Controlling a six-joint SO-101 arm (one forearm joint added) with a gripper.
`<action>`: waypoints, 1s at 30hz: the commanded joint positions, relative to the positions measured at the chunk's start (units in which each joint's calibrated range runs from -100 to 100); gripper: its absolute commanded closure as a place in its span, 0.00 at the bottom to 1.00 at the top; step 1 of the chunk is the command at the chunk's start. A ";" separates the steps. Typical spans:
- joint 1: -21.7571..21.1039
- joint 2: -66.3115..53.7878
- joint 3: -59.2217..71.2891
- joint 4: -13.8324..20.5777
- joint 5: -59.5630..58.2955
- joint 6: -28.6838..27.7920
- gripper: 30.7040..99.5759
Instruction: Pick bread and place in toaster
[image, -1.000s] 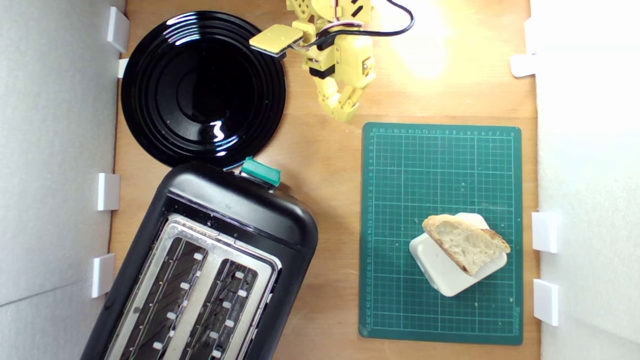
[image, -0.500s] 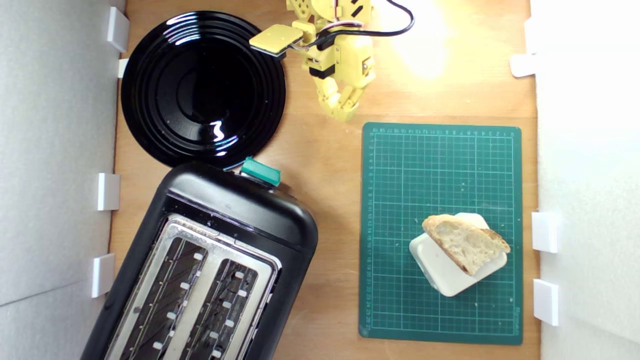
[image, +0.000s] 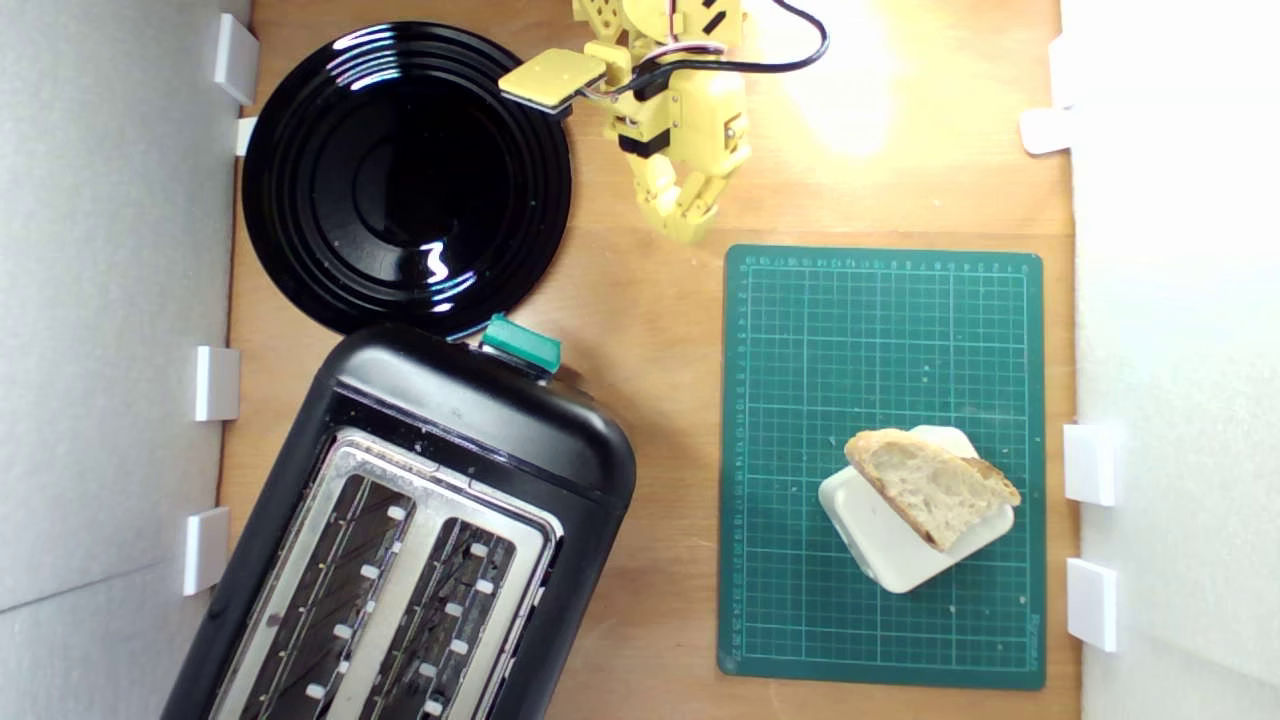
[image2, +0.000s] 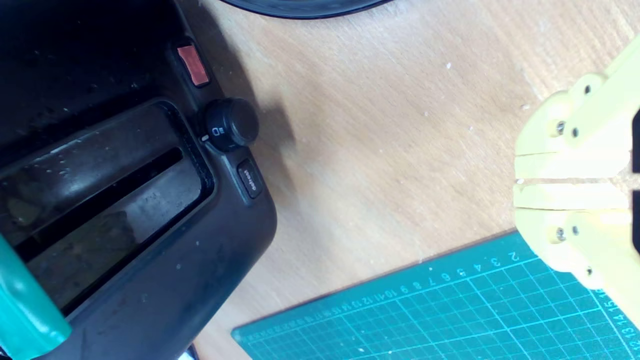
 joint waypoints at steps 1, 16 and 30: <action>0.13 -0.43 -0.24 0.39 0.58 -0.16 0.82; -0.35 -0.43 -0.24 0.20 0.58 -0.16 0.82; -0.27 -0.43 -0.24 -0.34 0.49 -0.16 0.81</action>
